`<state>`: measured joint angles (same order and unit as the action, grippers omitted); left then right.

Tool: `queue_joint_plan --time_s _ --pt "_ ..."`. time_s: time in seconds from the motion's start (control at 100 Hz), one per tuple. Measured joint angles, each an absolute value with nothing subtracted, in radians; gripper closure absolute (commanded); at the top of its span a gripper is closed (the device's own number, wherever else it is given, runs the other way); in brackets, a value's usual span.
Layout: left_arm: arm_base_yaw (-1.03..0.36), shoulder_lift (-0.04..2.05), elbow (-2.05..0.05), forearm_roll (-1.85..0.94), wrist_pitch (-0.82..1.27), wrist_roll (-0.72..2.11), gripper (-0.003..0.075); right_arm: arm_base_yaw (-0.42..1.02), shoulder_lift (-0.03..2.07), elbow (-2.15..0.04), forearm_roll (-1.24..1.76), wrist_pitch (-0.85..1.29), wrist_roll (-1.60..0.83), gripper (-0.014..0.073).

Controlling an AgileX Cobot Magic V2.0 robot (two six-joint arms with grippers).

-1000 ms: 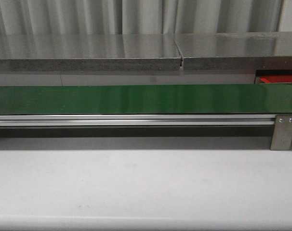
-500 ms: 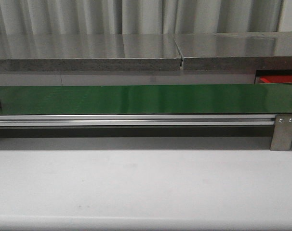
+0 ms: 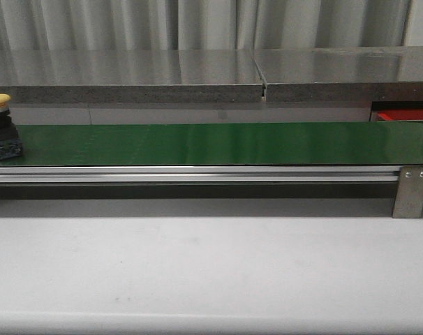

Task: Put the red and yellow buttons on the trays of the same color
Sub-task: 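Move the left gripper back and grasp a red button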

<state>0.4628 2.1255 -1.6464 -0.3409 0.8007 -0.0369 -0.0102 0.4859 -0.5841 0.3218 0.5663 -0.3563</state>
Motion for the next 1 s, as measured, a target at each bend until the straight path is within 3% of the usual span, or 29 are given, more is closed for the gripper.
queue_joint_plan --time_s 0.65,1.0 --pt "0.463 1.858 -1.646 -0.288 0.923 -0.022 0.0496 -0.01 0.486 -0.584 0.322 0.566 -0.356 0.0661" --pt "0.408 1.846 -1.639 -0.305 0.974 0.016 0.0496 -0.01 0.486 -0.584 0.322 0.566 -0.356 0.0661"
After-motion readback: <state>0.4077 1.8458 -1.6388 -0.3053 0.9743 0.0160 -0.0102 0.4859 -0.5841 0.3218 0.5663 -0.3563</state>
